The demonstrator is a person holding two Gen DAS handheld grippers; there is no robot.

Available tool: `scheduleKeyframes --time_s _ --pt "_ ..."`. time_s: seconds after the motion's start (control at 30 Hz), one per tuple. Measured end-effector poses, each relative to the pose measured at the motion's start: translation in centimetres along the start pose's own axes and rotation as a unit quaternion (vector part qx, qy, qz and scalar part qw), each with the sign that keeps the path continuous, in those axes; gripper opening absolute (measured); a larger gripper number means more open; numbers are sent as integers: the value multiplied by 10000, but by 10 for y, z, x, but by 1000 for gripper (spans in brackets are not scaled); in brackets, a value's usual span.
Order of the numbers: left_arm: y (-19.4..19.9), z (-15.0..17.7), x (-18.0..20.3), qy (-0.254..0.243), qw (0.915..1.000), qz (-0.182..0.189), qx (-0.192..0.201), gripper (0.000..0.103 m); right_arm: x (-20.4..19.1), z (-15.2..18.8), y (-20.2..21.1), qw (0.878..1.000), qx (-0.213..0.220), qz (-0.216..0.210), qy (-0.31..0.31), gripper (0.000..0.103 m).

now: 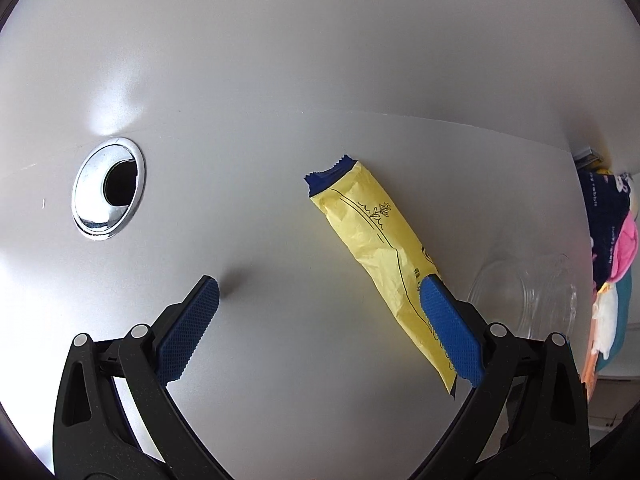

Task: Collect trash
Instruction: 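Grasp the yellow snack wrapper with the left gripper while the right grasps the clear cup, then carry the yellow wrapper and clear cup with both grippers over the black bag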

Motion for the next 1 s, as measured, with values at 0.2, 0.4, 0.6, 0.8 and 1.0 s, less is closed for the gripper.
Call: scheduleKeyframes --time_s 0.2,0.4,0.6,0.8,1.0 --pt "1 -7 14 55 10000 -70 -27 97 1 0 -15 9999 10 153 2 88" --pt "-1 -15 18 182 9990 -393 -88 97 0 -11 -20 9995 185 274 15 91" --pt "5 -22 32 -345 9978 -543 160 45 1 -20 -33 9991 243 339 90 93" --pt "14 -19 41 -512 9982 140 263 32 4 -21 -31 9994 244 224 140 84" --pt "28 -22 59 -779 9957 341 361 32 11 -23 -3 9991 387 172 60 85"
Point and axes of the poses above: each gripper's, at about its wrist camera, not at the fingertips, and y roughly against the way its jaws point, x to its right, z to its underside, the point moved 8 cm from there along -y, roughly the way its jaws point, and after that the axes turned 8 degrees about -y, right-handed, at the moved point
